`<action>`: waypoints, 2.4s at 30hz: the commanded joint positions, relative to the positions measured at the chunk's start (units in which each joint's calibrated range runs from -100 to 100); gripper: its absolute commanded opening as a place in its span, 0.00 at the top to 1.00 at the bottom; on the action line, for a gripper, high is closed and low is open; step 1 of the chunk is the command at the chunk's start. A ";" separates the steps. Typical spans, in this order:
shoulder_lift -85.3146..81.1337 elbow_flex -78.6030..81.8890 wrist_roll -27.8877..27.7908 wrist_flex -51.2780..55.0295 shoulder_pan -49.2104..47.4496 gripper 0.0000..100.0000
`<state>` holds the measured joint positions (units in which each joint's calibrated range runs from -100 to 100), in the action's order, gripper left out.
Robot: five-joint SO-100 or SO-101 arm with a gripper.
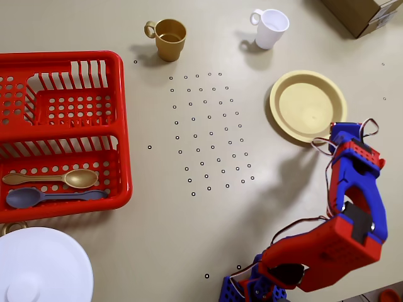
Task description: Grasp the plate, place it on the cross drawn on the table.
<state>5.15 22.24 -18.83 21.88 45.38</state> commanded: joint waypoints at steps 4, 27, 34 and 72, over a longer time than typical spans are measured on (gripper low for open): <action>-11.91 7.22 -0.05 -2.76 0.56 0.86; -49.61 23.09 14.70 -2.04 -27.22 1.00; -62.54 31.70 22.27 -1.71 -35.33 1.00; -101.01 70.23 21.29 35.95 -47.17 1.00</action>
<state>-95.59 92.95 2.47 58.09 -2.14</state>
